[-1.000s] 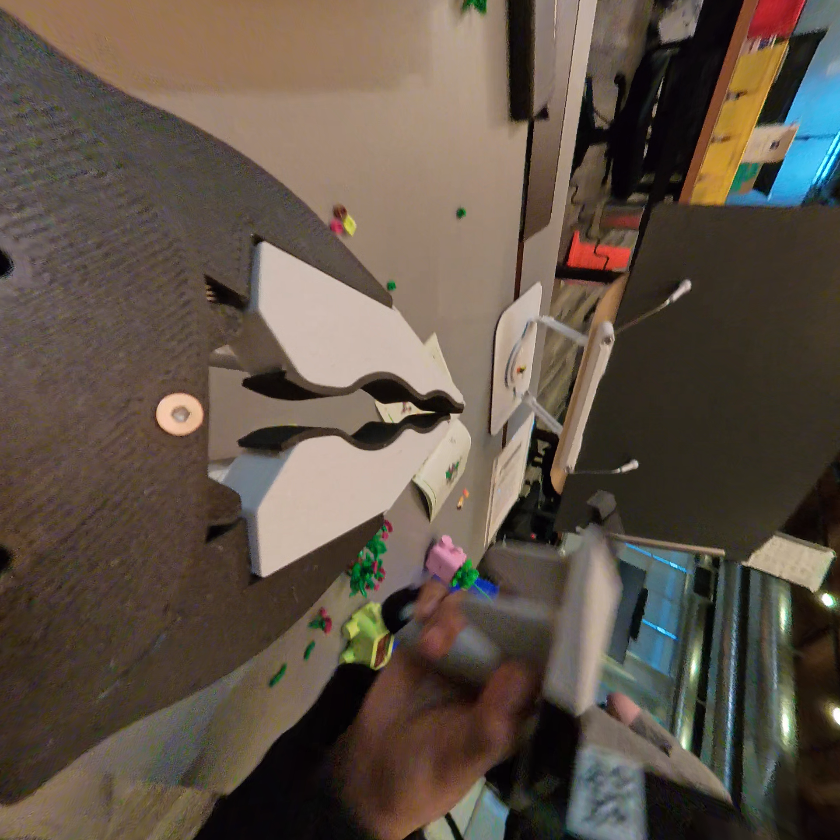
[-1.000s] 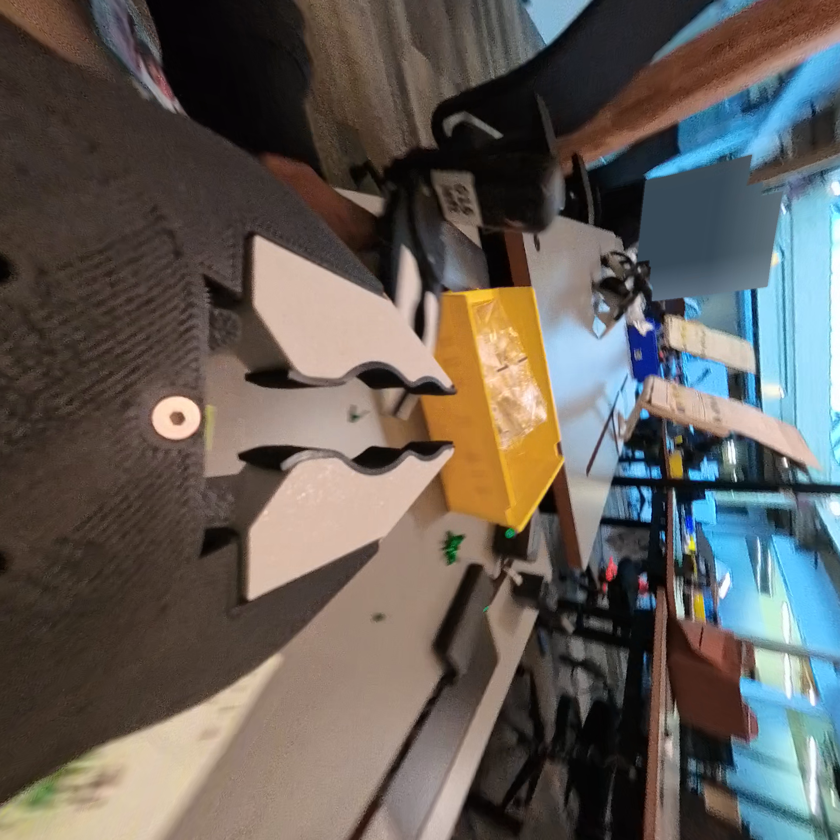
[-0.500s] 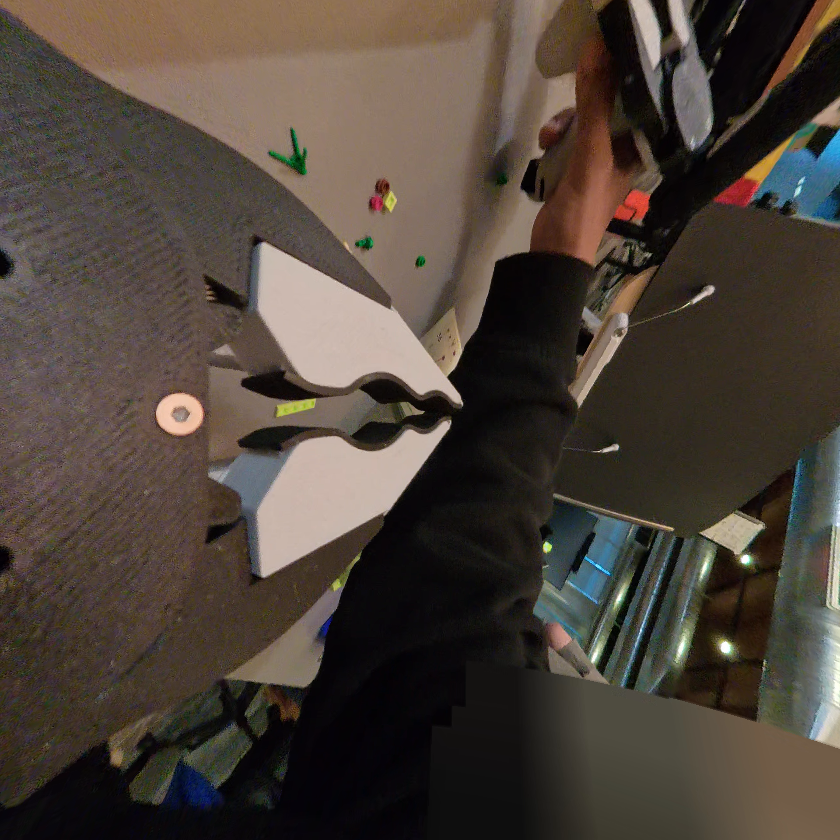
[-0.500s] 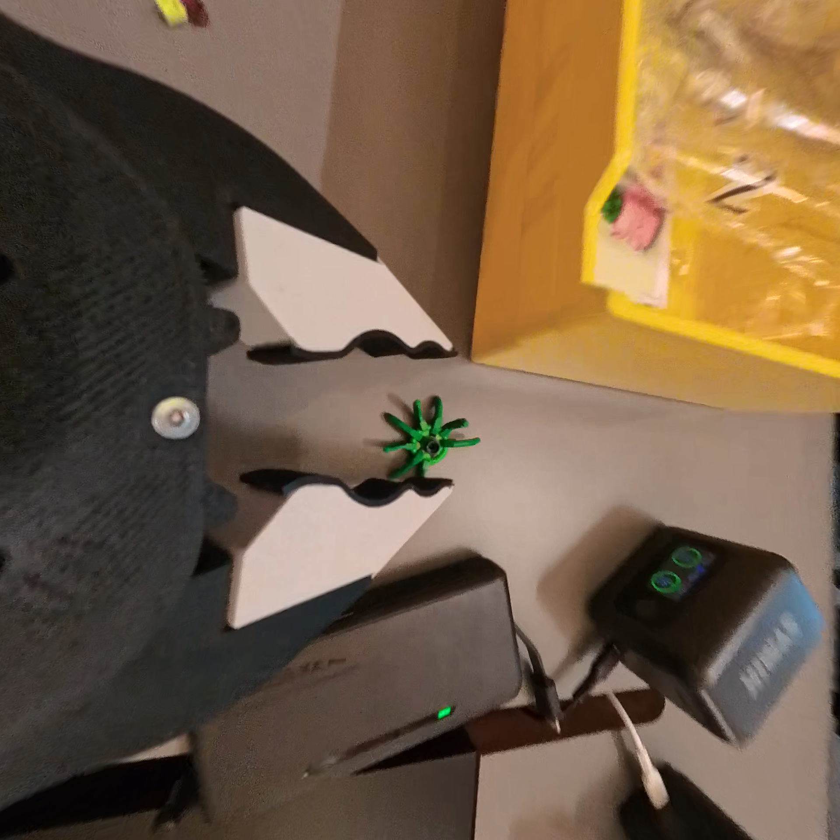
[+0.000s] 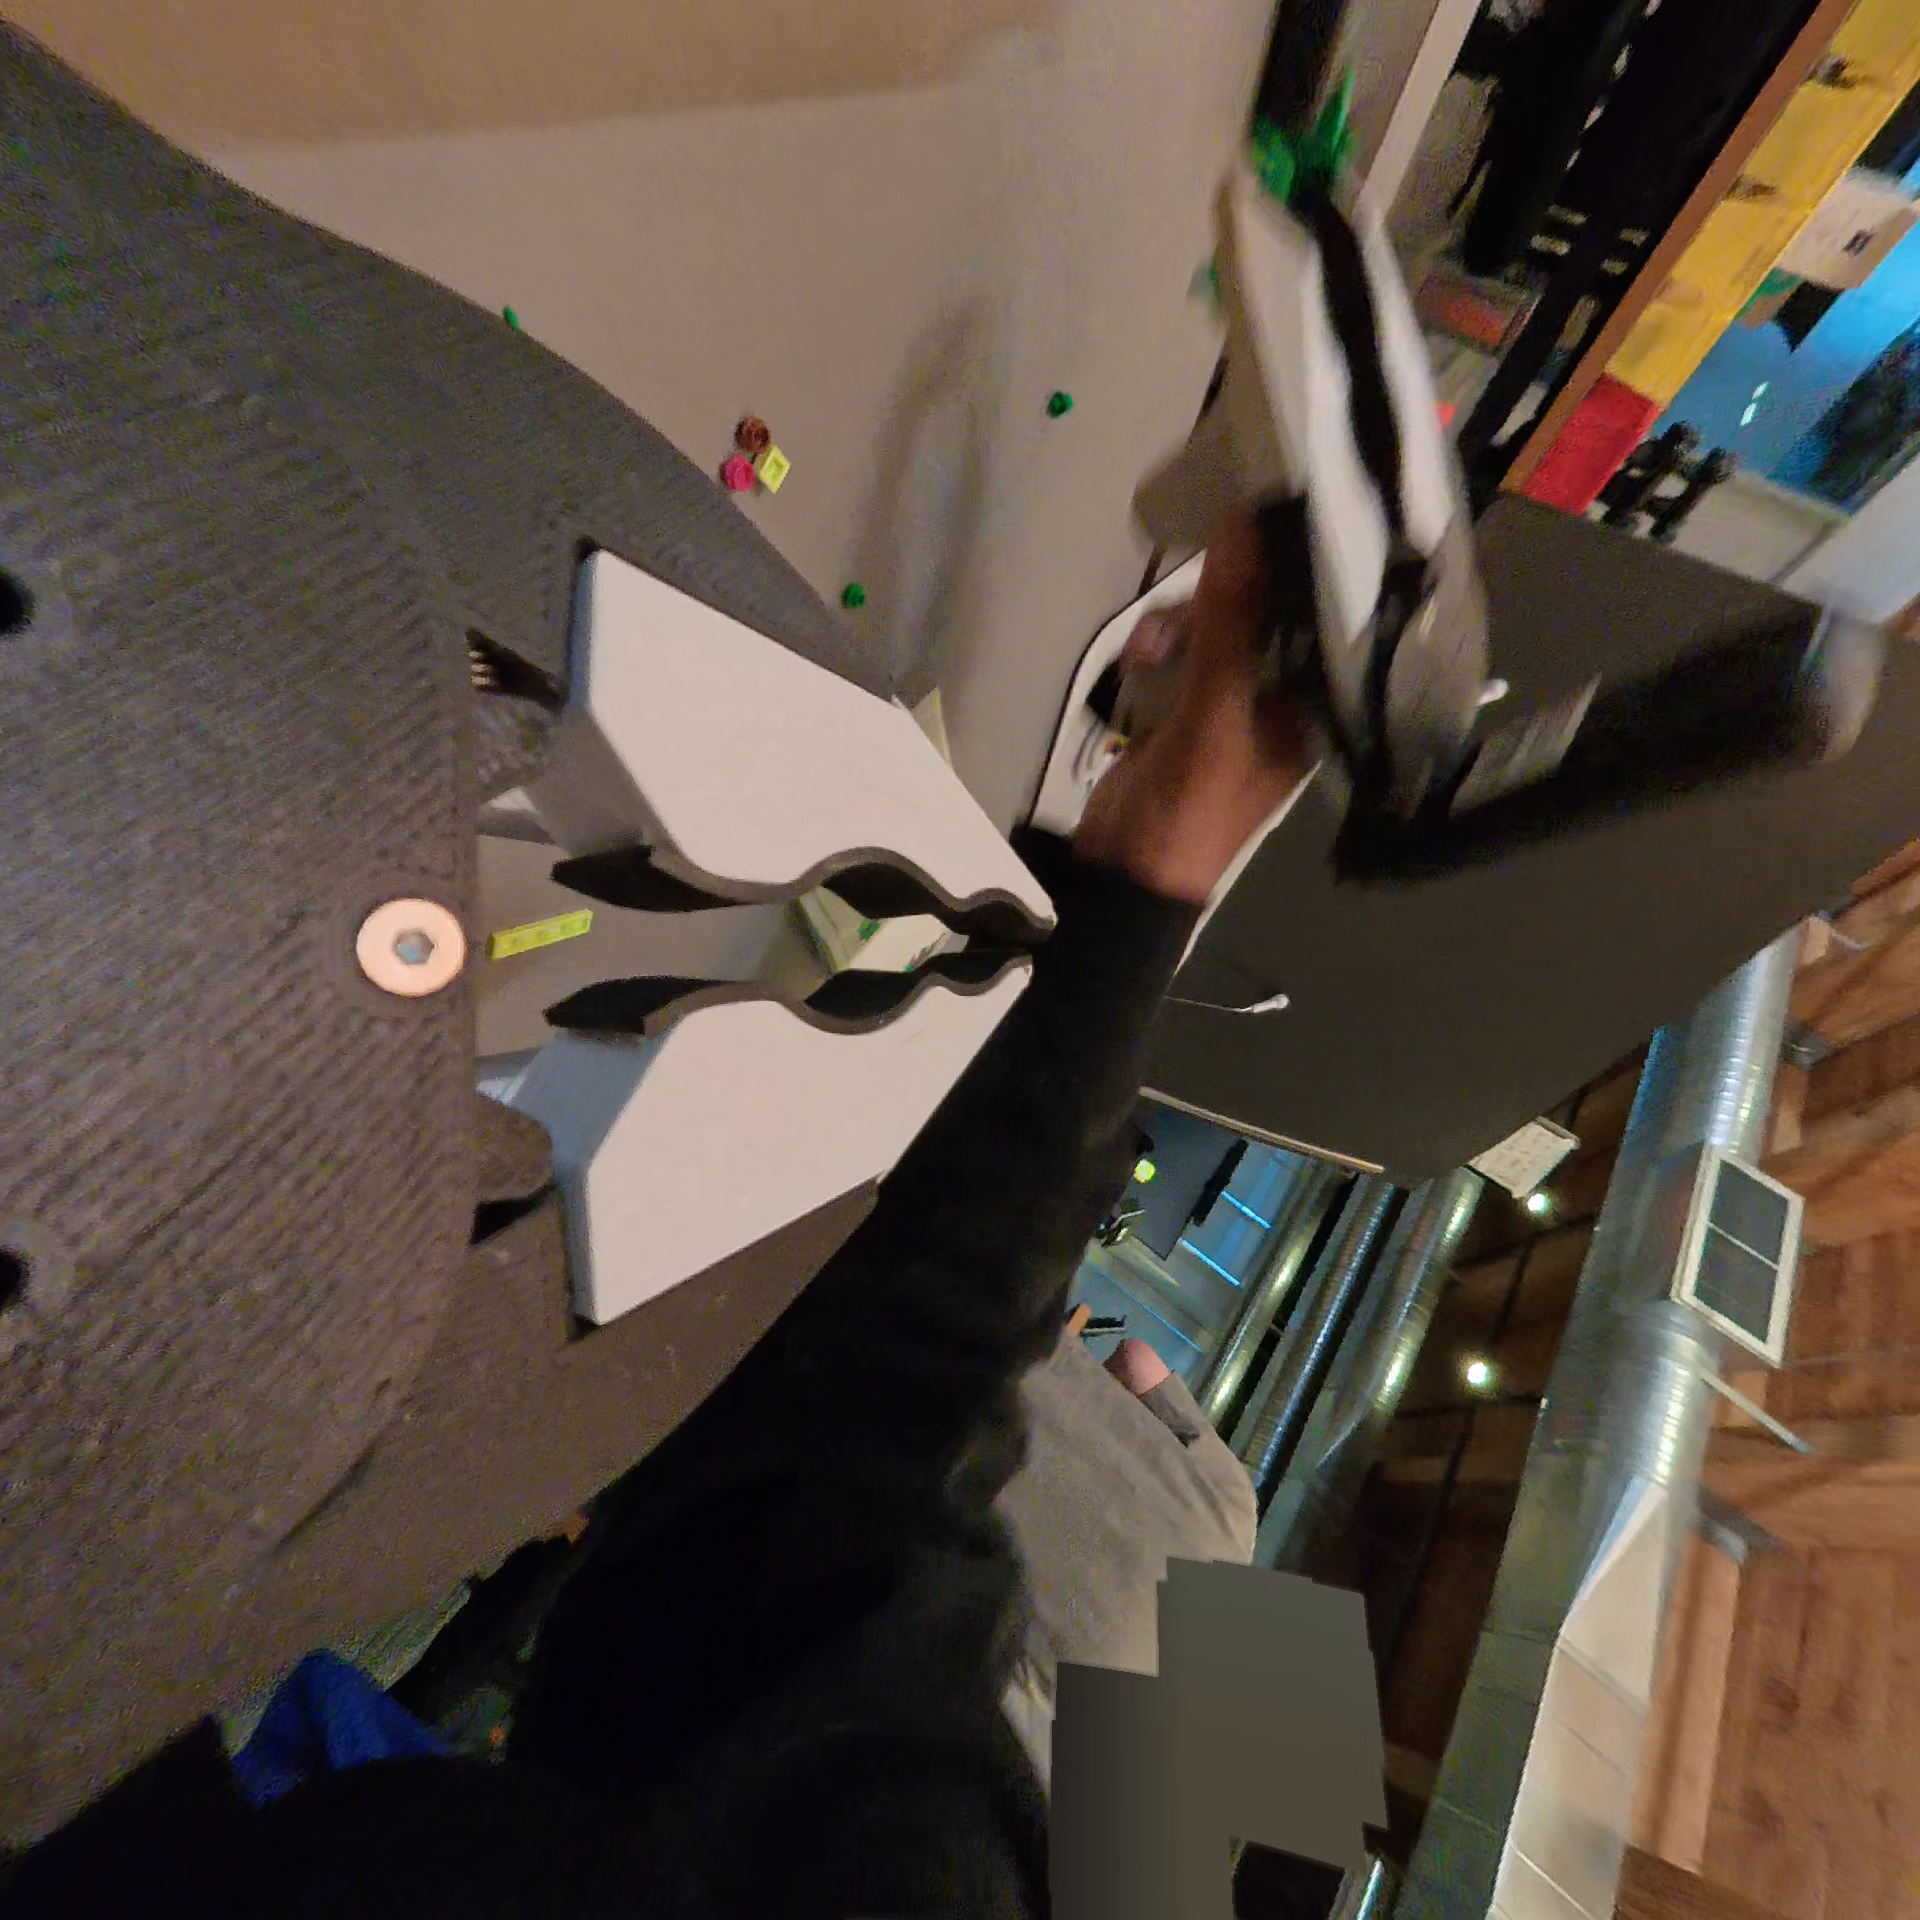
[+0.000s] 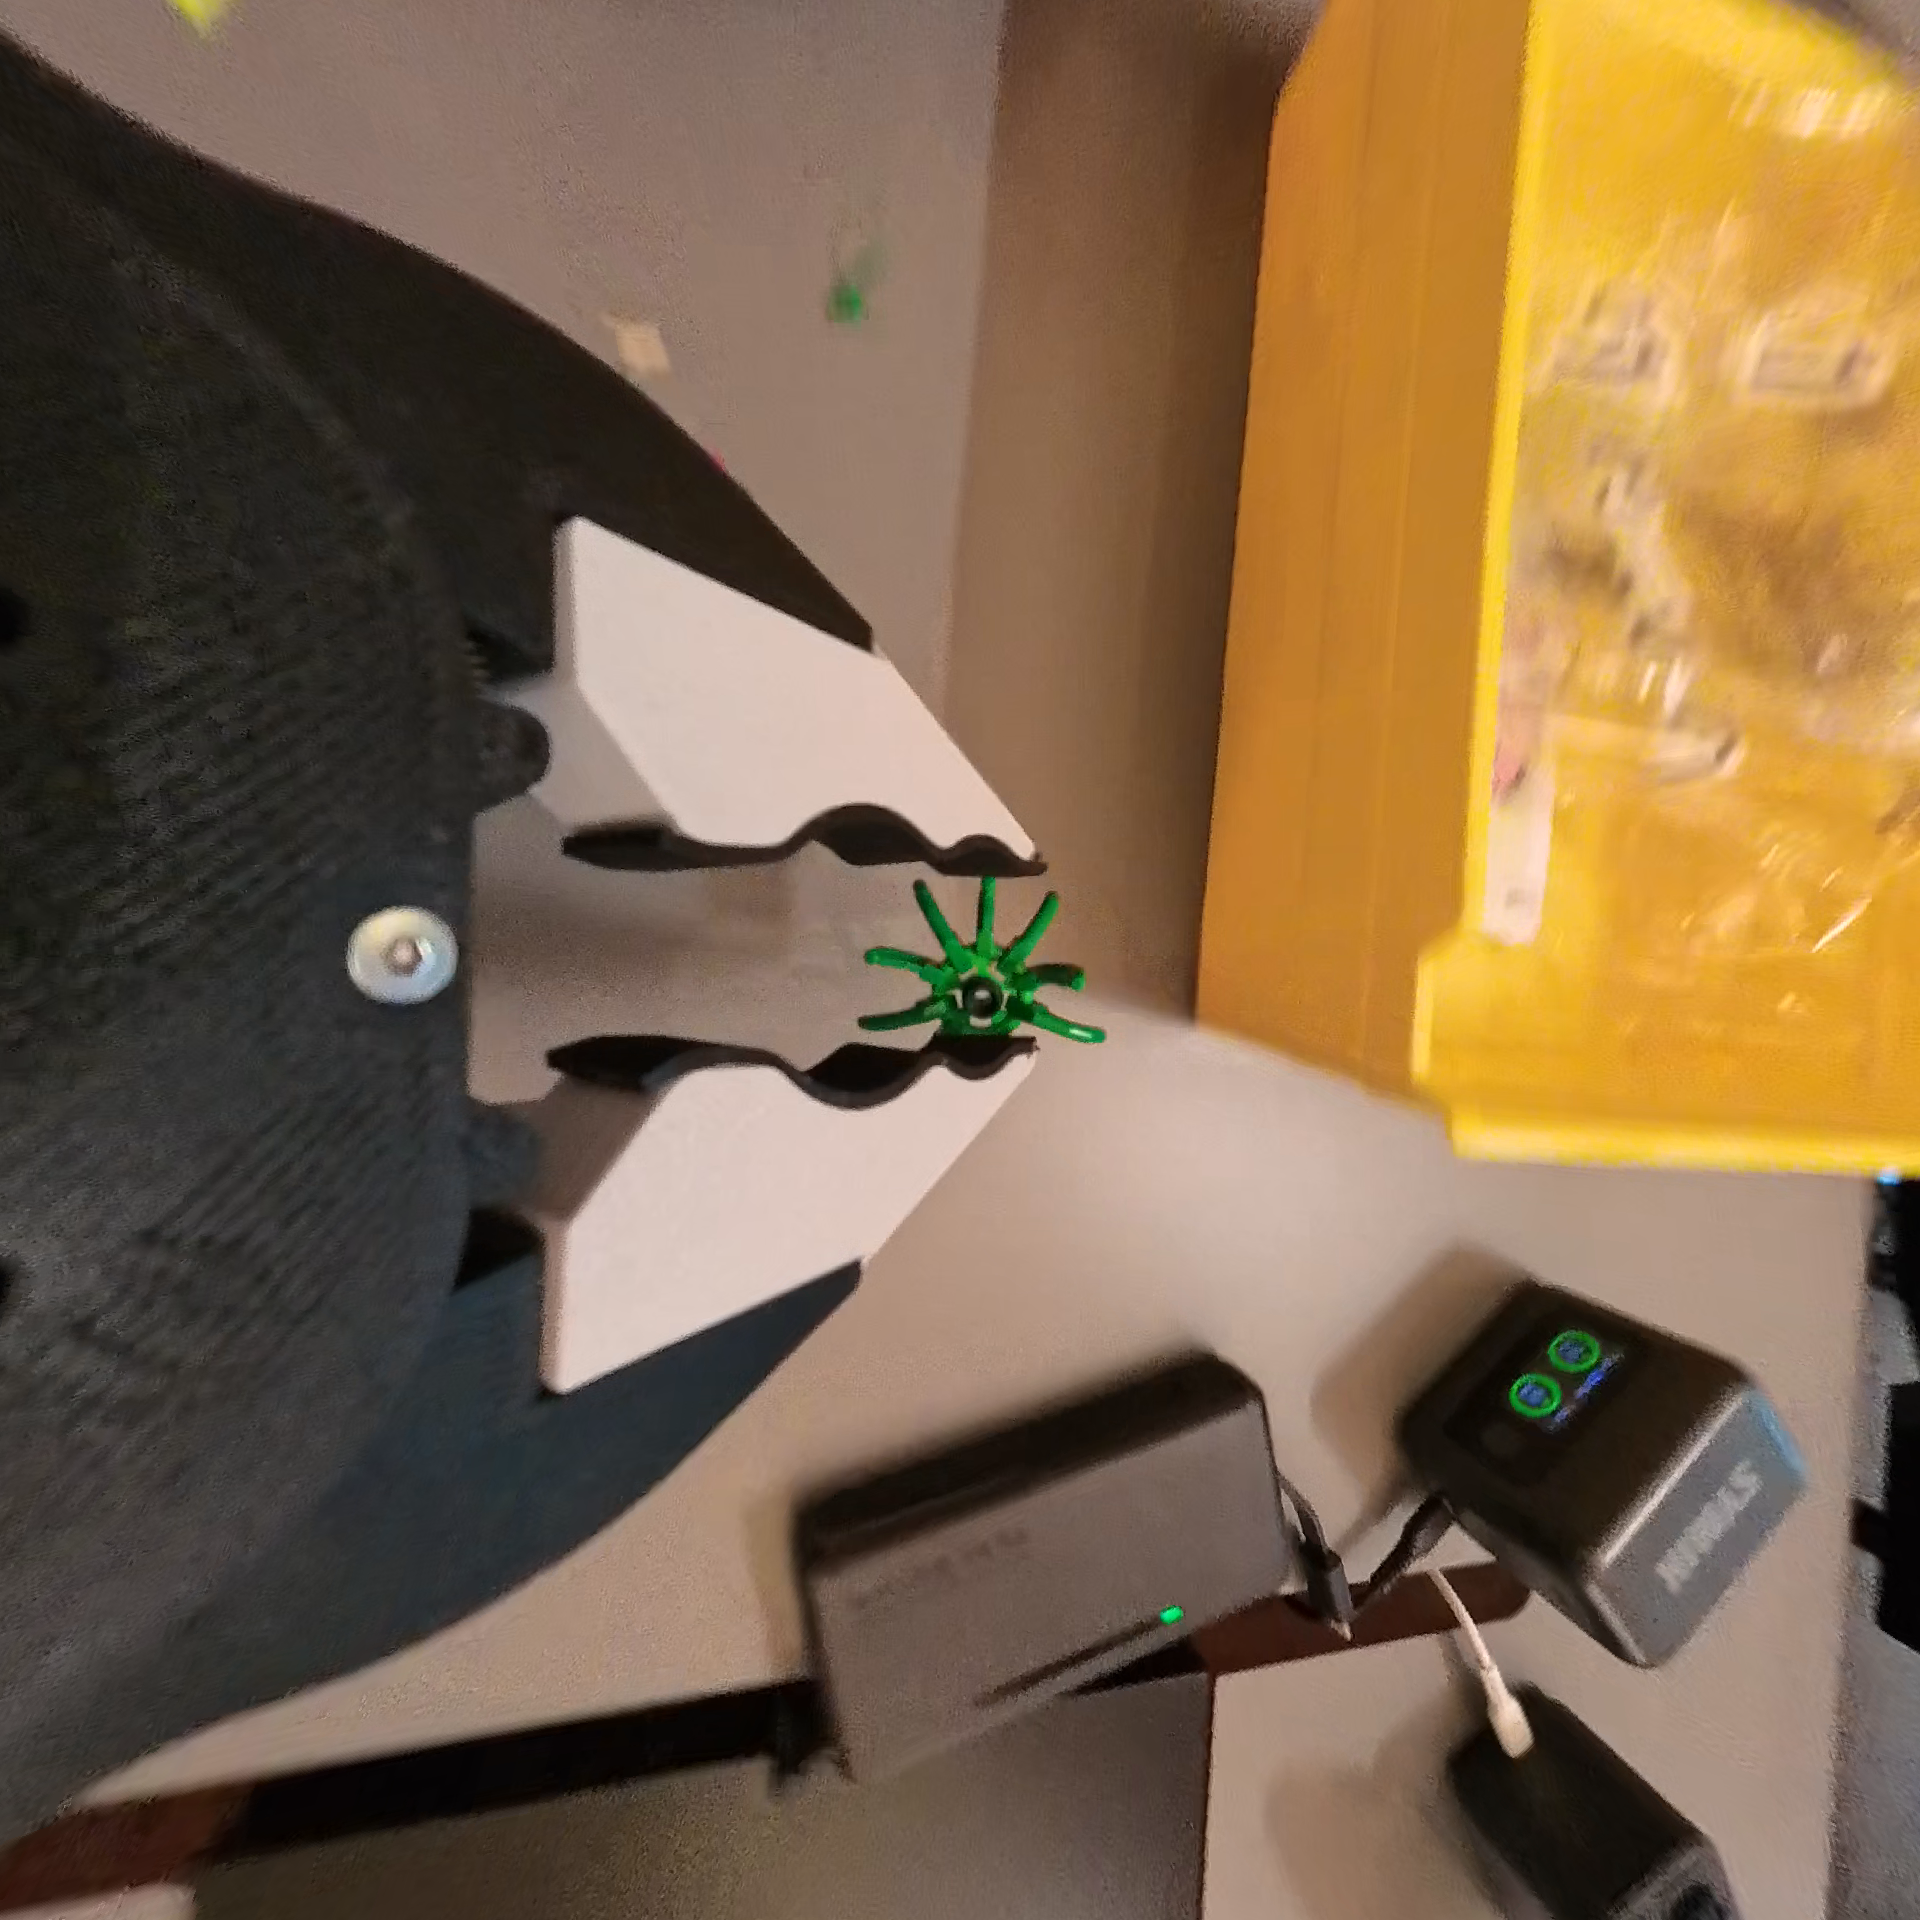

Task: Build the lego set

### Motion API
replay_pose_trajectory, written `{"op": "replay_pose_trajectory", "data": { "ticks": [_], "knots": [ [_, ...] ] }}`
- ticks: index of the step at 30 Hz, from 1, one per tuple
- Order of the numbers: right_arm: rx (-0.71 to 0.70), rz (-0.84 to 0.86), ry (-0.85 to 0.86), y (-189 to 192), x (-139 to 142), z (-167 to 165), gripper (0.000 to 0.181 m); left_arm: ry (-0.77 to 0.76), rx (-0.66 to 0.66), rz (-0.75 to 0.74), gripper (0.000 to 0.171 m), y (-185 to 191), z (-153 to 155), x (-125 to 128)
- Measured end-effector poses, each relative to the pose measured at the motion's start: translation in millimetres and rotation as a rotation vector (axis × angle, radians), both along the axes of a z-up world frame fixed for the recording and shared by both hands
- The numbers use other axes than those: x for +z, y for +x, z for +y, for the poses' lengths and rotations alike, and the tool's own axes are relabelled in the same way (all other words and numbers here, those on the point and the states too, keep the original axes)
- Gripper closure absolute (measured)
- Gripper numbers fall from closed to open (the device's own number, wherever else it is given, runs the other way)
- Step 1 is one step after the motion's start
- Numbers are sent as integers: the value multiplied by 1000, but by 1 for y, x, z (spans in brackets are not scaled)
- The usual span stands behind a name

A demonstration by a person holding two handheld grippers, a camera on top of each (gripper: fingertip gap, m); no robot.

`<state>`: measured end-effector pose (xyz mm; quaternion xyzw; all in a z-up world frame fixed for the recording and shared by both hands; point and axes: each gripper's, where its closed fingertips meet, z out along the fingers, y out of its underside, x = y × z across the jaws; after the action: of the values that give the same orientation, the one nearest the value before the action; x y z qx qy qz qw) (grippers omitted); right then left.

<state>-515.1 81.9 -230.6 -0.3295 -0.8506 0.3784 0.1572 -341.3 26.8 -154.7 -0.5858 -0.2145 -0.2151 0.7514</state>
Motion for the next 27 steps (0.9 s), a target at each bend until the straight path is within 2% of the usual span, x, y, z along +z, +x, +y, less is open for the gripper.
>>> {"op": "replay_pose_trajectory", "data": {
  "ticks": [3, 5, 8, 12, 14, 17, 20, 24, 26, 27],
  "knots": [
    [-67, 23, -44, 92, 32, -18, 156, 2, 116, 13, 159, -16, -12, 3],
    [-137, -5, -62, 165, 33, -33, 156, 33, 148, 4, 156, -23, -21, 8],
    [-338, -24, -49, 265, 11, -47, 157, 16, 95, -9, 157, -18, -21, 7],
    [-675, -90, 62, 366, -38, -31, 157, -30, 10, 13, 156, 9, -1, 0],
    [-804, -79, 32, 391, -43, -21, 157, -74, -64, 55, 156, 34, 14, -5],
    [-881, -92, -31, 403, -46, -11, 156, -150, -197, 136, 156, 75, 35, -14],
    [-869, -84, -157, 402, -43, -16, 136, -221, -344, 214, 152, 113, 48, -25],
    [-862, -39, -258, 406, -33, -13, 132, -244, -440, 284, 148, 144, 55, -30],
    [-878, -46, -271, 411, -36, -7, 128, -271, -510, 287, 140, 158, 57, -37],
    [-885, -53, -282, 414, -39, -6, 125, -285, -552, 283, 128, 165, 57, -40]
  ]
}}
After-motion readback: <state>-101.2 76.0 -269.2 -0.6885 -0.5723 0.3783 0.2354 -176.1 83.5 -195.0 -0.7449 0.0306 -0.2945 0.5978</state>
